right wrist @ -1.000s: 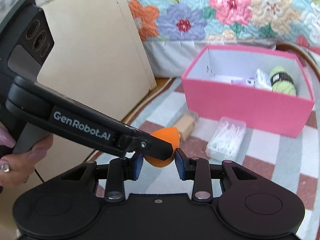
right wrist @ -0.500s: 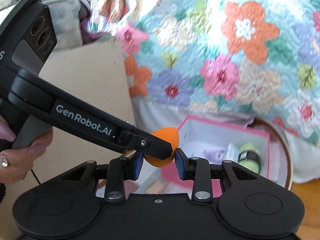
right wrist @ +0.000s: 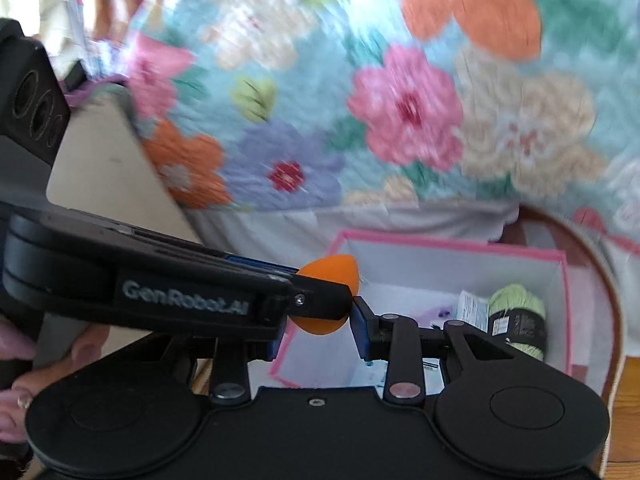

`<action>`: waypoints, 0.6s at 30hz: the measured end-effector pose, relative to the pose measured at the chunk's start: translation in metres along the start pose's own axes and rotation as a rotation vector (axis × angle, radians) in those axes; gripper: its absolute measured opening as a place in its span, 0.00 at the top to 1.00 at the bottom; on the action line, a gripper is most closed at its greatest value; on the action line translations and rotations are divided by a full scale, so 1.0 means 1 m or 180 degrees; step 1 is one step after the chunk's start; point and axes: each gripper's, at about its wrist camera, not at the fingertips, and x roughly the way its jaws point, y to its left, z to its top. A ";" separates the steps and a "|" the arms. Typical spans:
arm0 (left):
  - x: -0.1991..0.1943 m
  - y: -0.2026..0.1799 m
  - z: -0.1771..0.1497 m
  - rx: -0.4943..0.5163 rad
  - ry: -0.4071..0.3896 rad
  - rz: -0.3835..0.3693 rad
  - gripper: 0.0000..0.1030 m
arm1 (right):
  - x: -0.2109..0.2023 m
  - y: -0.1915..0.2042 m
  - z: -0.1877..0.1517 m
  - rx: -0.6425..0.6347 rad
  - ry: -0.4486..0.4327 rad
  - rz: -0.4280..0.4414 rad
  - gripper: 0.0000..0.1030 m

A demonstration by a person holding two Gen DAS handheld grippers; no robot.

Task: Organize objects
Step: 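Carry the orange sponge into the pink box and lower it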

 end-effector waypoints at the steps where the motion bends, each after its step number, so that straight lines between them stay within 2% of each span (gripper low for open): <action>1: 0.015 0.007 0.003 -0.0048 0.0067 0.0011 0.67 | 0.013 -0.006 -0.001 0.0010 0.0058 0.0003 0.62; 4: 0.045 0.026 0.001 -0.0146 0.0180 0.0004 0.67 | 0.046 -0.024 -0.005 0.0167 0.0251 0.0071 0.62; 9: 0.092 0.040 -0.004 -0.0198 0.0350 0.0074 0.67 | 0.088 -0.038 -0.016 0.0155 0.0483 -0.0013 0.62; 13: 0.113 0.045 -0.014 -0.0296 0.0298 0.0098 0.67 | 0.106 -0.043 -0.023 0.0059 0.0543 -0.0115 0.62; 18: 0.130 0.056 -0.016 -0.0422 0.0238 0.0098 0.67 | 0.124 -0.056 -0.023 0.0180 0.0569 -0.0125 0.62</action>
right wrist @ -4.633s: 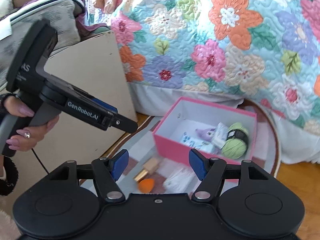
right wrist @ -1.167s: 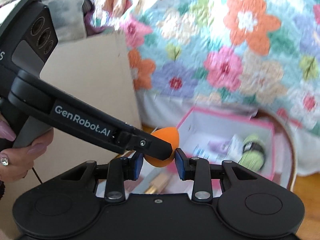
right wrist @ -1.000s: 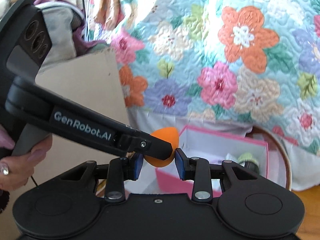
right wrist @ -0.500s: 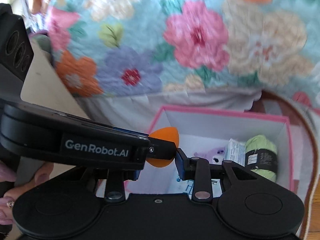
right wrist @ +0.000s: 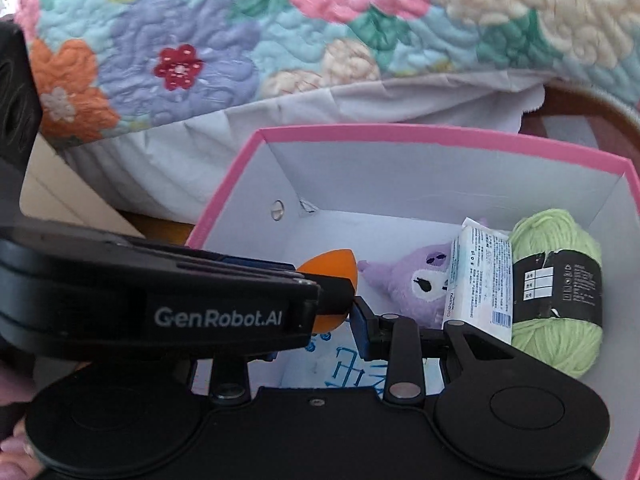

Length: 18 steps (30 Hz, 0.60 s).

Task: Organize objects
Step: 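Carry the orange sponge into the pink box and lower it, then open the right tool to release the sponge and withdraw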

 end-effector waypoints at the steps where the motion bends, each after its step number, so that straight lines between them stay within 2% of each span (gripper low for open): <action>1: 0.003 0.001 0.000 -0.0013 -0.0015 0.0001 0.67 | 0.003 -0.002 0.001 -0.0003 0.0001 -0.0007 0.62; 6: 0.013 0.004 0.000 -0.0091 -0.0022 0.0019 0.67 | 0.013 -0.011 0.003 0.0129 0.0077 0.0008 0.60; 9: 0.006 0.003 -0.002 -0.0164 -0.0049 -0.0024 0.67 | 0.006 -0.015 0.000 0.0215 0.0039 0.0007 0.59; 11: -0.006 -0.007 -0.005 0.0030 -0.0023 -0.0006 0.67 | -0.002 -0.013 -0.004 0.0166 0.0017 -0.0016 0.59; 13: -0.020 -0.020 -0.009 0.0189 -0.0016 0.0117 0.67 | -0.013 -0.007 -0.012 0.0046 -0.0035 -0.0138 0.59; 15: -0.032 -0.032 -0.010 0.0244 -0.0055 0.0163 0.67 | -0.024 -0.003 -0.016 -0.0052 -0.0116 -0.0253 0.59; 18: -0.053 -0.043 -0.012 0.0257 -0.0096 0.0158 0.67 | -0.047 -0.006 -0.017 0.0052 -0.0187 -0.0239 0.59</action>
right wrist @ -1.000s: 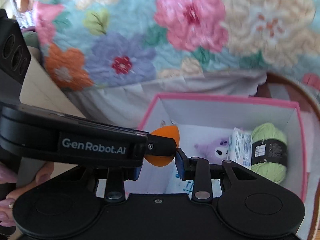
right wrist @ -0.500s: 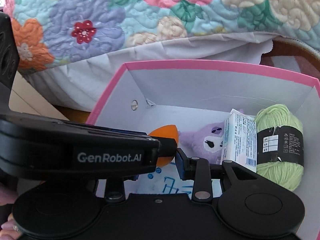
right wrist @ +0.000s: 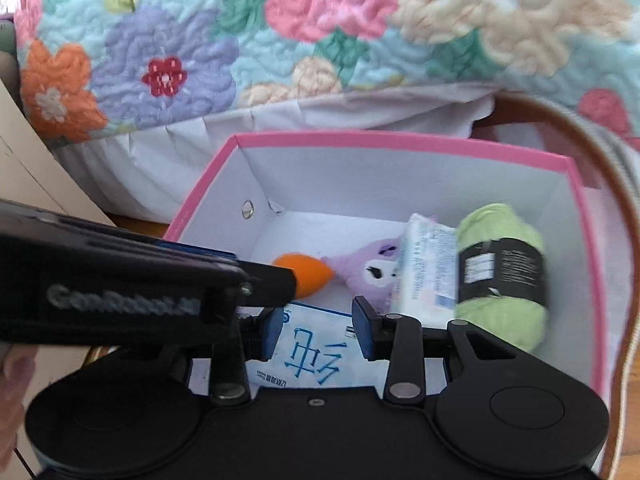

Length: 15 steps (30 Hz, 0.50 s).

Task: Organize objects
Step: 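Open the right tool to release the sponge and withdraw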

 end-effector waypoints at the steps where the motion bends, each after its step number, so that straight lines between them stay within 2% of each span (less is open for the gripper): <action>1: -0.009 -0.003 0.000 0.0006 -0.0006 -0.0009 0.67 | -0.011 -0.002 0.000 0.0056 -0.0012 0.0039 0.59; 4: -0.036 -0.010 -0.002 0.0063 -0.0048 0.0002 0.67 | -0.045 0.002 -0.001 0.0044 -0.0080 0.0095 0.58; 8: -0.081 -0.025 -0.005 0.0177 -0.0162 0.0002 0.65 | -0.098 0.014 -0.006 -0.0185 -0.0196 0.0096 0.55; 13: -0.133 -0.044 -0.010 0.0297 -0.0194 -0.0020 0.61 | -0.162 0.033 -0.014 -0.0392 -0.0290 0.0079 0.46; 15: -0.150 -0.052 -0.014 0.0385 -0.0178 -0.0021 0.61 | -0.186 0.041 -0.019 -0.0507 -0.0293 0.0037 0.37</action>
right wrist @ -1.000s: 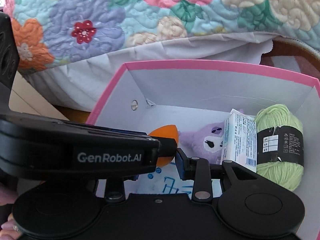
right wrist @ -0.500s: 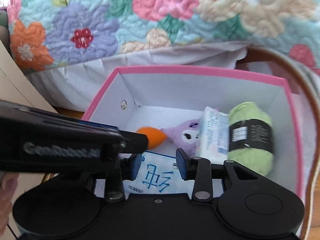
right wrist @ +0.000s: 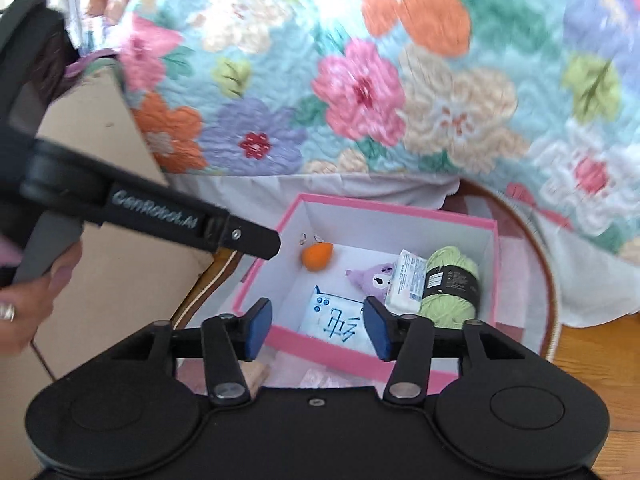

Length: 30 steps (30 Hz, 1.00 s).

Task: Organize objects
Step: 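Open the right tool to release the sponge and withdraw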

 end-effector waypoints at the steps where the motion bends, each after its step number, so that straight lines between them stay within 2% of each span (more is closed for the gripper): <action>1: -0.011 -0.004 -0.001 0.0020 -0.0014 -0.0014 0.60 | -0.011 0.005 -0.001 -0.0080 0.0002 0.0015 0.35; 3: -0.026 -0.011 -0.005 0.0067 -0.0037 -0.0029 0.59 | -0.029 0.015 -0.005 -0.0211 -0.0013 0.0061 0.26; 5: -0.041 -0.016 -0.012 0.0110 -0.0081 -0.0007 0.52 | -0.044 0.022 -0.010 -0.0295 -0.0047 0.0064 0.23; 13: -0.073 -0.023 -0.053 0.0133 -0.0071 -0.0010 0.43 | -0.086 0.043 -0.038 -0.0448 -0.0181 0.0065 0.13; 16: -0.075 -0.023 -0.071 0.0118 -0.0088 -0.0035 0.34 | -0.091 0.047 -0.055 -0.0450 -0.0222 0.0120 0.10; 20: -0.062 -0.018 -0.096 0.0076 0.0020 -0.0012 0.32 | -0.086 0.052 -0.083 -0.0516 -0.0279 0.0180 0.04; 24: -0.038 -0.015 -0.121 0.0187 0.0178 0.0124 0.32 | -0.067 0.053 -0.116 -0.0569 -0.0335 0.0192 0.04; 30: -0.002 -0.002 -0.138 0.0133 0.0342 -0.0026 0.31 | -0.031 0.055 -0.146 -0.0620 -0.0423 0.0114 0.04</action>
